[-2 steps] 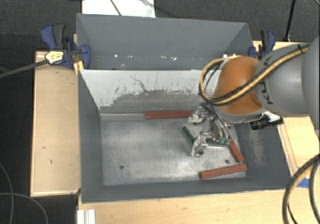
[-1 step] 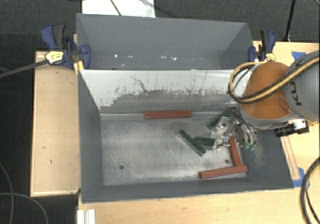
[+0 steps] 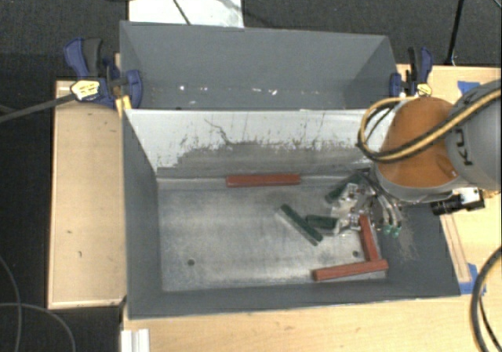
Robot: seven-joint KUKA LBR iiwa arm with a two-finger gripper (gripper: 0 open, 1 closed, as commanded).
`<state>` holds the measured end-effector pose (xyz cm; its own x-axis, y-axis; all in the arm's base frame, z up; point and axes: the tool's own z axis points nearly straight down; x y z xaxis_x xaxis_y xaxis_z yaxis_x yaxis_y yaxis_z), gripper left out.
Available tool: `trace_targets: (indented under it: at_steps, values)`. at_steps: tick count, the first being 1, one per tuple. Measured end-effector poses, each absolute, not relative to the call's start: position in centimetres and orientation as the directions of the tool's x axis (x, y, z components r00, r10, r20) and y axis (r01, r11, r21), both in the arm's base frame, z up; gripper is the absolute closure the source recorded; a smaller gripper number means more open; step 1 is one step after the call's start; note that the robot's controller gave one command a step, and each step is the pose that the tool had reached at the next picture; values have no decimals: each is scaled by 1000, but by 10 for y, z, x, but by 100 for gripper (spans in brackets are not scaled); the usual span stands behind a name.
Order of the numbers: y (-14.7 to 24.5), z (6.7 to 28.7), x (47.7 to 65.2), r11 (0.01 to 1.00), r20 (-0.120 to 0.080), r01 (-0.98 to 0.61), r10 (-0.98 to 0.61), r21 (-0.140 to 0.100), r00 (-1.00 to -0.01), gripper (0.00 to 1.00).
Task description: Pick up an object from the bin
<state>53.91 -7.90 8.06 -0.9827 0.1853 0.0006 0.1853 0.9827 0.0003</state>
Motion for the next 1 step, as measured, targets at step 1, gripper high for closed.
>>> trace_targets:
  at_steps: [1]
  values:
    - [-79,81,539,982,1,187,187,0,-982,100]
